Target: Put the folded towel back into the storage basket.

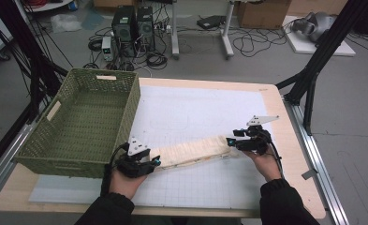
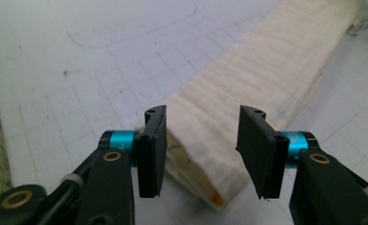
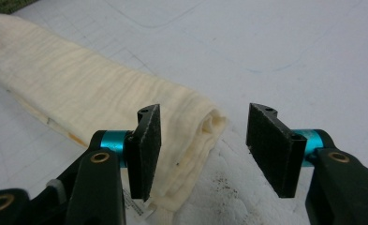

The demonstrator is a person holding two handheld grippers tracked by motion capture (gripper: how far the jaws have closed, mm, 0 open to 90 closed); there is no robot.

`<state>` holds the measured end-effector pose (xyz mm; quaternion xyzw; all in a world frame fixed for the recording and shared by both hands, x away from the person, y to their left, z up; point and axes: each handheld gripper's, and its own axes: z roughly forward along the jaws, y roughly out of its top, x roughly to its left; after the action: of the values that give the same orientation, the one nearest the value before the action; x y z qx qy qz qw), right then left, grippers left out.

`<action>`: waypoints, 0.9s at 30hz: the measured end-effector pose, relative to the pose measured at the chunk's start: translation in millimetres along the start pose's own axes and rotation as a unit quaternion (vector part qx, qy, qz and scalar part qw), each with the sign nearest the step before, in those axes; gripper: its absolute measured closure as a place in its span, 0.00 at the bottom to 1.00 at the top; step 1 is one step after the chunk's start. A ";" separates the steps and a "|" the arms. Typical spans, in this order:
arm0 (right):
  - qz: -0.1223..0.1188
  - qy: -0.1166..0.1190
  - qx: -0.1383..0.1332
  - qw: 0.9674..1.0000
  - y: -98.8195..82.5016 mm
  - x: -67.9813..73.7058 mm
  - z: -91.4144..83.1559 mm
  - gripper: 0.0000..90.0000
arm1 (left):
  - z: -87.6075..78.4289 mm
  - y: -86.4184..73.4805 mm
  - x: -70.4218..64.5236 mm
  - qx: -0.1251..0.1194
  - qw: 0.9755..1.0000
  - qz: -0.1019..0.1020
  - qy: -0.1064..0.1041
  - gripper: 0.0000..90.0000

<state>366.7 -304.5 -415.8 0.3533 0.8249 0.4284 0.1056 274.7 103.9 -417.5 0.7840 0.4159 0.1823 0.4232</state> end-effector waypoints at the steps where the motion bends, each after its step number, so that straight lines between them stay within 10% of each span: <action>1: -0.004 0.001 -0.002 1.000 0.2 2.5 -2.8 0.52 | 0.5 3.4 -1.0 -0.002 1.000 0.006 -0.002 0.58; 8: -0.043 0.021 0.007 0.999 3.1 19.1 9.0 0.84 | 24.3 28.9 -4.7 0.000 0.997 0.045 -0.057 0.65; 13: -0.036 0.030 0.039 0.998 1.7 16.4 28.8 0.82 | 54.0 46.4 -12.0 0.022 0.990 0.070 -0.118 0.63; 27: -0.034 0.017 0.060 0.997 -3.0 15.1 32.5 0.63 | 92.2 68.1 -25.3 0.079 0.980 0.117 -0.140 0.47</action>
<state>369.8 -275.0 -436.1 0.3235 0.8623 0.3801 0.0848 352.6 16.1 -413.4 0.8763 0.2706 0.0852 0.3894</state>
